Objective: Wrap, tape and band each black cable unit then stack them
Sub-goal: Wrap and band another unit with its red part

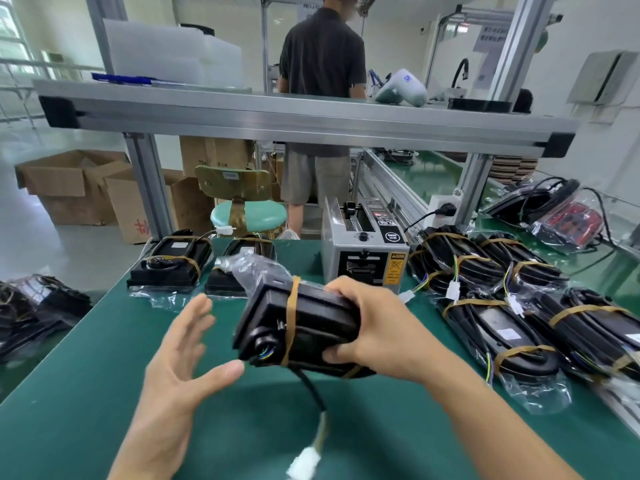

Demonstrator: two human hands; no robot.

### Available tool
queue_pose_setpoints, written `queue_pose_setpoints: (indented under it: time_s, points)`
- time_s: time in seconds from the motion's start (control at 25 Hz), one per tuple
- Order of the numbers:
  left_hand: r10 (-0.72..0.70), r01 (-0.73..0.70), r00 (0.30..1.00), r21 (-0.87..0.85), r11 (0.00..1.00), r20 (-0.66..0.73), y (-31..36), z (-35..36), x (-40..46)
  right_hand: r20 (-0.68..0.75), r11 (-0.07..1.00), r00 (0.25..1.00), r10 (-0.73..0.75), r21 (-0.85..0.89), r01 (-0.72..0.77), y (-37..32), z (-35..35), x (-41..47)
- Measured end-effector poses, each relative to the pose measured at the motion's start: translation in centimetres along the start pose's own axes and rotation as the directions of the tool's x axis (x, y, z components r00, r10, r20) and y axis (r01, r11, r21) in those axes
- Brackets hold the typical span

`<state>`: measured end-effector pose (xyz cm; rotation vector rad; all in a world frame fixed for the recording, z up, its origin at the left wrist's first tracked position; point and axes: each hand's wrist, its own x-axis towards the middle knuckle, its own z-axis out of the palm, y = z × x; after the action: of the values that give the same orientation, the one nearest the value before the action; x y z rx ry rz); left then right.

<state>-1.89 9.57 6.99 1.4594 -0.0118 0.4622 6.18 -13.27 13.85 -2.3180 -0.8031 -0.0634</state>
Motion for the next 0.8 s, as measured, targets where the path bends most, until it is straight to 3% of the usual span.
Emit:
queue_pose_setpoints:
  time_s: [0.04, 0.12, 0.24, 0.36, 0.56, 0.64, 0.72, 0.8]
  points:
    - [0.129, -0.124, 0.991, 0.115, 0.986, -0.037, 0.3, -0.2, 0.0, -0.006, 0.991, 0.999, -0.035, -0.127, 0.034, -0.1, 0.0, 0.5]
    - [0.268, -0.273, 0.962, 0.249, 0.929, 0.056, 0.7, 0.2, -0.3, 0.057, 0.951, 0.993, -0.100, -0.286, 0.112, -0.4, 0.5, 1.5]
    - [0.156, -0.192, 0.975, 0.250, 0.949, 0.157, -0.2, 1.1, -0.5, 0.155, 0.920, 0.977, -0.146, -0.341, 0.192, -0.1, 1.9, 2.4]
    - [0.049, -0.073, 0.986, 0.150, 0.986, 0.156, -1.5, 1.2, -0.6, 0.182, 0.927, 0.971, -0.155, -0.313, 0.207, 0.9, 3.1, 2.8]
    - [0.087, -0.095, 0.995, 0.160, 0.983, 0.052, -3.8, 1.4, -0.6, 0.131, 0.924, 0.973, -0.190, -0.311, 0.222, 2.5, 4.4, 2.5]
    - [0.137, -0.124, 0.989, 0.185, 0.975, -0.059, -4.2, 1.7, -0.8, 0.034, 0.978, 0.995, -0.099, -0.179, 0.103, 3.7, 4.4, 1.9]
    - [0.176, -0.146, 0.979, 0.253, 0.956, -0.102, -4.4, 1.8, -0.9, -0.186, 0.990, 0.973, 0.136, 0.059, -0.127, 5.3, 4.0, 1.7]
    - [0.194, -0.153, 0.976, 0.325, 0.933, -0.096, -4.4, 2.2, -1.2, -0.365, 0.849, 0.786, 0.498, 0.392, -0.356, 6.7, 3.2, 2.6]
